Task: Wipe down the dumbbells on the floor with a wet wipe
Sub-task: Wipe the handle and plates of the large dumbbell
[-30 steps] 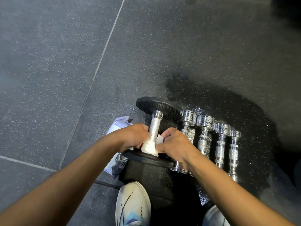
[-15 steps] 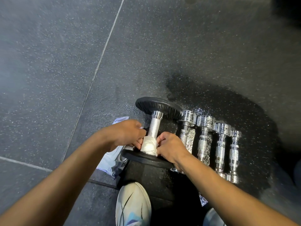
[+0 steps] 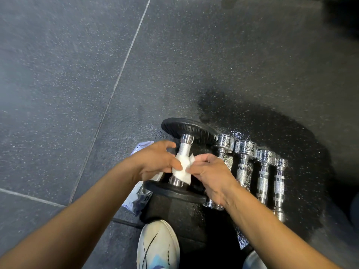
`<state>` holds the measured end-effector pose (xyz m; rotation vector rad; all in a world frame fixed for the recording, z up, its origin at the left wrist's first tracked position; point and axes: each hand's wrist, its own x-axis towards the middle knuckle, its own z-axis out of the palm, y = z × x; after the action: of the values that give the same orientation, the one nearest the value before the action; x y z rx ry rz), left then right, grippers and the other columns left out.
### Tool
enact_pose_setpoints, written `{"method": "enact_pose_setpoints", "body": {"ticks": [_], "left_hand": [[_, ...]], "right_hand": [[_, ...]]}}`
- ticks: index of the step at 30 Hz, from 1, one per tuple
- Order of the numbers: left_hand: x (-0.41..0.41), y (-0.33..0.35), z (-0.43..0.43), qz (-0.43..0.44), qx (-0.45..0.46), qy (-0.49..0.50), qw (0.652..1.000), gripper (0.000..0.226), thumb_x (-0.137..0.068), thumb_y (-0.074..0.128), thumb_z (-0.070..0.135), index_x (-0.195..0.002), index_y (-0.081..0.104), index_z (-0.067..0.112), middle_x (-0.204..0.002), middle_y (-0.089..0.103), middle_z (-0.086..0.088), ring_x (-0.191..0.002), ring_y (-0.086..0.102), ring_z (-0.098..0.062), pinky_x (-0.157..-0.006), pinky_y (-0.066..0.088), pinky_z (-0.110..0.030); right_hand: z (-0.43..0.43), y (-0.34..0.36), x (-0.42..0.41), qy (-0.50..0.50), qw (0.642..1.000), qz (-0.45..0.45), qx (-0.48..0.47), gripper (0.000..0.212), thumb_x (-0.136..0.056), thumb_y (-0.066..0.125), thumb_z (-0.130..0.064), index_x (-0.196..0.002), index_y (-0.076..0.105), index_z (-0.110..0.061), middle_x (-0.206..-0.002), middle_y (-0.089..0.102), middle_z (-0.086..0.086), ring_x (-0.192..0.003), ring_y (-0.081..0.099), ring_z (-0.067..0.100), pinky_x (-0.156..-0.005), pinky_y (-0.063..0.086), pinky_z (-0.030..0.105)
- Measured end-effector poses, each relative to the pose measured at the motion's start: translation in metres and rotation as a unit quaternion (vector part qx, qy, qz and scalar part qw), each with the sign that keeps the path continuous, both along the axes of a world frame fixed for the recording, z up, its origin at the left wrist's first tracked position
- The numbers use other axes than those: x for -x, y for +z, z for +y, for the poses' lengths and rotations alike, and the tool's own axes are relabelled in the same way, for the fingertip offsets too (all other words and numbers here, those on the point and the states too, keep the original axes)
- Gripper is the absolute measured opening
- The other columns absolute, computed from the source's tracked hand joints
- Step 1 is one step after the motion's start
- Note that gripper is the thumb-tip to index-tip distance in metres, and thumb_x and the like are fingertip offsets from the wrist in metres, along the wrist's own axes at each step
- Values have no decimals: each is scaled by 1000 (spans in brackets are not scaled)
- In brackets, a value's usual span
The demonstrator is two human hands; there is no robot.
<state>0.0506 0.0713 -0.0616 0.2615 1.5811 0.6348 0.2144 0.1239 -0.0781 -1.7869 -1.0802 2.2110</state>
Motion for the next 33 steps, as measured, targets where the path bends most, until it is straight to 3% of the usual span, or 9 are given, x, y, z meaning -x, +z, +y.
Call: {"method": "enact_pose_setpoints", "body": {"ticks": [2, 5, 9, 11, 14, 19, 24, 27, 33], "left_hand": [[0, 5, 9, 11, -21, 62, 998, 73, -82, 69, -18, -144, 42, 8, -104, 65, -7, -83, 68, -13, -62, 56, -19], [1, -1, 19, 19, -53, 143, 988, 61, -83, 71, -14, -136, 47, 0, -100, 69, -8, -94, 69, -16, -82, 56, -26], [0, -6, 17, 35, -84, 208, 974, 44, -82, 78, -2, -120, 57, 1, -106, 71, -15, -107, 70, -25, -103, 52, -38], [-6, -9, 12, 75, -106, 168, 977, 25, -86, 77, 4, -108, 64, 7, -101, 74, -12, -96, 73, -17, -90, 57, -27], [-15, -11, 8, 157, -130, 97, 974, 19, -91, 74, 12, -108, 68, 6, -90, 75, -4, -66, 68, 1, -61, 49, -11], [-6, -13, 6, 268, -116, -60, 954, 30, -90, 74, 40, -86, 75, 10, -75, 70, 0, -65, 58, -15, -65, 46, -31], [3, -3, -4, 275, -54, -179, 943, 36, -85, 74, 51, -76, 76, 17, -58, 54, 2, -52, 40, -12, -54, 35, -27], [5, 5, -12, 237, -21, -254, 937, 38, -86, 76, 46, -66, 72, 13, -51, 56, 2, -46, 40, -9, -49, 33, -23], [1, 15, -17, 262, 7, -385, 885, 29, -88, 68, 22, -68, 63, 2, -64, 49, -8, -62, 42, -18, -60, 35, -30]], "right_hand": [[4, 0, 4, -60, 998, 29, -11, 33, -79, 77, 12, -101, 63, -8, -86, 70, 8, -91, 67, 28, -85, 58, 34], [11, 4, 10, -149, 986, 64, -33, 27, -87, 74, 7, -107, 63, -6, -89, 68, 7, -84, 64, 20, -68, 57, 20], [6, 3, 16, -200, 974, 91, -58, 26, -91, 74, -1, -112, 62, -6, -98, 69, 9, -90, 67, 17, -78, 56, 21], [1, 3, 19, -186, 975, 105, -63, 23, -93, 73, -6, -114, 62, -6, -94, 71, 6, -88, 69, 15, -78, 57, 22], [-1, -4, 25, -142, 984, 100, -47, 30, -95, 73, -19, -120, 63, -5, -107, 76, 11, -105, 73, 26, -100, 56, 37], [6, 0, 22, -31, 997, 75, -18, 30, -98, 68, -29, -117, 66, -6, -105, 78, 14, -107, 73, 28, -102, 55, 44], [0, 3, 4, 49, 996, 73, 11, 28, -99, 67, -22, -113, 66, 1, -106, 76, 16, -94, 72, 20, -95, 59, 34], [-3, 6, -5, 131, 990, 47, 20, 24, -95, 73, -17, -110, 64, -1, -93, 69, 7, -85, 66, 12, -90, 61, 31], [-6, 14, -4, 219, 974, -38, -49, 28, -83, 86, -18, -96, 65, -3, -84, 68, 14, -79, 62, 22, -96, 55, 56]]}}
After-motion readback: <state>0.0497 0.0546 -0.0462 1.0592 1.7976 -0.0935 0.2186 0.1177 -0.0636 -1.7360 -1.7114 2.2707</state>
